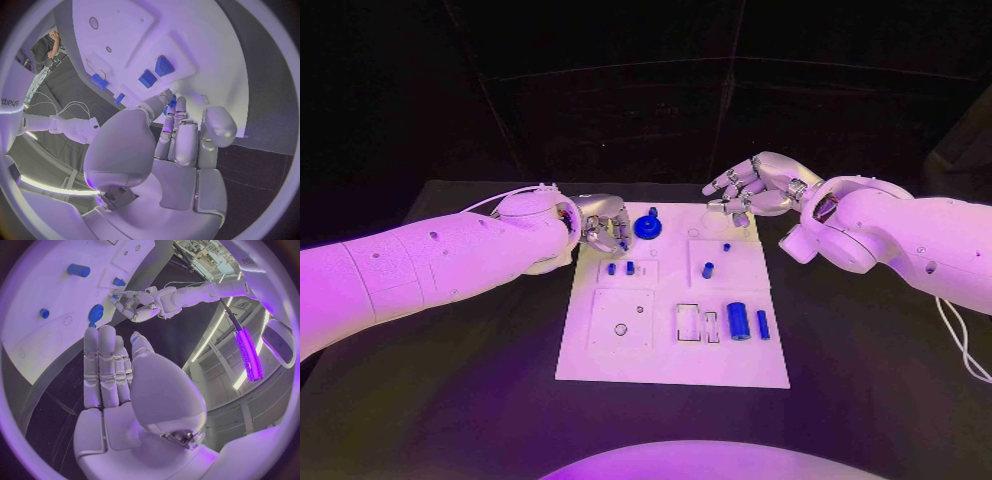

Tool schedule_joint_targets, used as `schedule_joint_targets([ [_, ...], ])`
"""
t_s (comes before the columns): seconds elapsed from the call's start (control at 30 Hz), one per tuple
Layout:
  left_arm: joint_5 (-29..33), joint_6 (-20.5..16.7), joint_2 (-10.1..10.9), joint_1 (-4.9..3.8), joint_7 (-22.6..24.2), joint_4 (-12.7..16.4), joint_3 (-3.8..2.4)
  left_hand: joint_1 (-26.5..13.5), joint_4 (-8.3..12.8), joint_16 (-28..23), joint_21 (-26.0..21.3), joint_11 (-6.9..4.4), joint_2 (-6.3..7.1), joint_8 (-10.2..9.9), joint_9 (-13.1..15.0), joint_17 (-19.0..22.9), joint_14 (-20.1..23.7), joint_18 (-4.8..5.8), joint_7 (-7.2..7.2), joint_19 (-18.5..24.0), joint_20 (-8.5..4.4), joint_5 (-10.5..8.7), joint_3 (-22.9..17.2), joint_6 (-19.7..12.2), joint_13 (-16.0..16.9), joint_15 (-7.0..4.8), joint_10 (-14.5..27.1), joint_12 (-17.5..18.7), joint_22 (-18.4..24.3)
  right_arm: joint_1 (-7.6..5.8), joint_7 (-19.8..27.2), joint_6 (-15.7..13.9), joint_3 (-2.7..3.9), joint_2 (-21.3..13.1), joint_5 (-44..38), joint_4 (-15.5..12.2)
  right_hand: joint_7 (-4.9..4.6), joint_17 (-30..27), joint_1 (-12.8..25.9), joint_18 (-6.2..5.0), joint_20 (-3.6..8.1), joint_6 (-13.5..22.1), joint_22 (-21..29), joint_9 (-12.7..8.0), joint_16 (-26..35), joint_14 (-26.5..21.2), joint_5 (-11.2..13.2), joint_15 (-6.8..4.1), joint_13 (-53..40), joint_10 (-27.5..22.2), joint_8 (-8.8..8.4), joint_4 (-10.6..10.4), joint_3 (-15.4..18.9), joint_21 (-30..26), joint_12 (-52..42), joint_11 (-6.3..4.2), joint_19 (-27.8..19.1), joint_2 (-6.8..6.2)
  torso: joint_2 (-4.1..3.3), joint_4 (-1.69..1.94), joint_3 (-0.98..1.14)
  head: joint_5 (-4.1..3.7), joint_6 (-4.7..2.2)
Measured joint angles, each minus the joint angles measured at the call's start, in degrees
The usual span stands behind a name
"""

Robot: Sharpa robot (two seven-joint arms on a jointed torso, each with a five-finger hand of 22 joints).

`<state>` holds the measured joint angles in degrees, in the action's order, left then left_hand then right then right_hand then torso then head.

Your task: Assemble the parts on the task board

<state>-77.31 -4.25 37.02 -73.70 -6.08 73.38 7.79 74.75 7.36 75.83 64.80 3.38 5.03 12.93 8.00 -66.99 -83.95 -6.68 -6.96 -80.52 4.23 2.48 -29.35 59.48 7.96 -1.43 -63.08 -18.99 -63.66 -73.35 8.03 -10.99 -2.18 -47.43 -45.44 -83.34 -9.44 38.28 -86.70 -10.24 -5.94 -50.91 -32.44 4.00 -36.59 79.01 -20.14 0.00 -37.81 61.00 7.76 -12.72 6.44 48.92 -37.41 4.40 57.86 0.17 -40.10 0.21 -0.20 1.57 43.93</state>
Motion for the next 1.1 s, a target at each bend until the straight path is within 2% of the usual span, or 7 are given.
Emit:
schedule_joint_targets([
  [0.73, 0.04, -0.14, -0.09, 0.09, 0.0, 0.38, -0.01, 0.01, 0.0, 0.0, 0.54, 0.0, -0.01, -0.03, -0.08, -0.07, 0.0, 0.0, 0.0, 0.01, 0.01, 0.0, 0.0, -0.01, -0.24, 0.0, 0.0, 0.37, -0.36, 0.0, 0.05, 0.01, 0.0, 0.02, -0.19, -0.06, 0.0, -0.01, 0.0, 0.0, 0.0, 0.0, 0.04, 0.0, 0.0, 0.0, 0.0, 0.0, -0.01, 0.0, 0.0, 0.0, 0.0, 0.0, 0.0, 0.0, 0.0, 0.0, -0.1, 0.03, -0.01, -0.16, 0.1],
  [1.1, 0.03, -0.12, -0.49, 0.1, -0.09, 0.16, 0.02, 0.01, 0.0, 0.0, 0.54, 0.02, -0.01, -0.73, -0.35, -0.07, 0.0, 0.0, 0.0, 0.01, 0.01, 0.0, 0.01, -0.01, -0.59, 0.0, 0.01, 1.04, -0.5, 0.01, 0.03, 0.01, 0.0, 0.08, -0.23, -0.02, 0.0, -0.01, 0.0, 0.0, 0.0, 0.0, 0.04, 0.0, 0.0, 0.0, 0.0, 0.0, -0.02, 0.0, 0.0, 0.0, 0.0, 0.0, 0.0, 0.0, 0.0, 0.0, -0.1, 0.03, 0.01, -0.2, 0.24],
])
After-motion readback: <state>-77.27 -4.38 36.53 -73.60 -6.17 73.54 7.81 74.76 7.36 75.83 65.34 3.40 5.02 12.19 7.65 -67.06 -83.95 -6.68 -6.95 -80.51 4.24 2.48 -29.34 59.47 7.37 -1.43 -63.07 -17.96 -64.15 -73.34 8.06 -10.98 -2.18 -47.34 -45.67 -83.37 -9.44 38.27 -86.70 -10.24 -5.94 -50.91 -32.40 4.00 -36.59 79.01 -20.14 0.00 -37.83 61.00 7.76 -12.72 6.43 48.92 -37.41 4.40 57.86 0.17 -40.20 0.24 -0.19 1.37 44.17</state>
